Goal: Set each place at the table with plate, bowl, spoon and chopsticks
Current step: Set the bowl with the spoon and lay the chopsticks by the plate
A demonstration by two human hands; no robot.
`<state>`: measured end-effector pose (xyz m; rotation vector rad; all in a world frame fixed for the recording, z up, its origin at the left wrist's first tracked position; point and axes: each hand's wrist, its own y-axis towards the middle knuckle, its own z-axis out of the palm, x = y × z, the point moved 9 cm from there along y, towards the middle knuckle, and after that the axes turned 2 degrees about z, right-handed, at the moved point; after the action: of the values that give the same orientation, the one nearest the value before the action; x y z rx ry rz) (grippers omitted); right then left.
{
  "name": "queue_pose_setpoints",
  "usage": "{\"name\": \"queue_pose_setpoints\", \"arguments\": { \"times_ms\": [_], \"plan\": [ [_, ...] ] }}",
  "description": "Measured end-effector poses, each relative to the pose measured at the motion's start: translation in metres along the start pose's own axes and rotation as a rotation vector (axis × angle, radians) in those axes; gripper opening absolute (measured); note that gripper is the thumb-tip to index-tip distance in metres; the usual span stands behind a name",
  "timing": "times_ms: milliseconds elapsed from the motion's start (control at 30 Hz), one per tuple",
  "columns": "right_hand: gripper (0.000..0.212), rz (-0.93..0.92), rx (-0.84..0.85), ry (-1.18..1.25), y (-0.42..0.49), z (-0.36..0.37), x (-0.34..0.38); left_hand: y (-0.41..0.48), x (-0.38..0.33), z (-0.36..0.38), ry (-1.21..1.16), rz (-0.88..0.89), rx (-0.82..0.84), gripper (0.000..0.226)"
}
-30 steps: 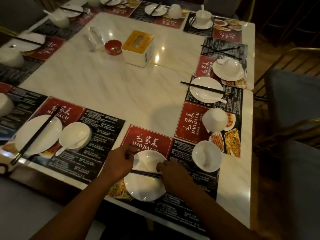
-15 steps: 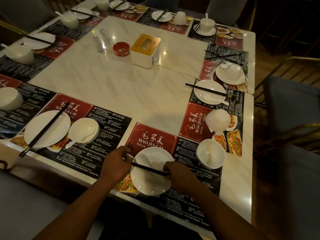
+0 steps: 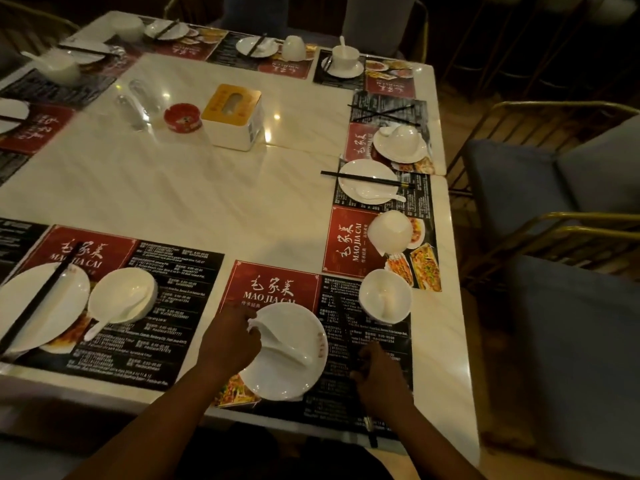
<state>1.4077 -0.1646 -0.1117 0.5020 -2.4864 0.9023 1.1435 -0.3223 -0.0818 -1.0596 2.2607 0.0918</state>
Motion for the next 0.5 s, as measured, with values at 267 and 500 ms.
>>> {"name": "queue_pose_setpoints", "arguments": {
  "times_ms": [267, 500],
  "plan": [
    [0.02, -0.082, -0.15, -0.176, -0.007, 0.002, 0.009, 0.01, 0.005, 0.011, 0.216, 0.127, 0.087, 0.041],
    [0.029, -0.477, -0.093, -0.26, -0.006, 0.041, 0.11, 0.017, 0.008, -0.002, 0.176, 0.176, 0.127, 0.025]
  ]
}}
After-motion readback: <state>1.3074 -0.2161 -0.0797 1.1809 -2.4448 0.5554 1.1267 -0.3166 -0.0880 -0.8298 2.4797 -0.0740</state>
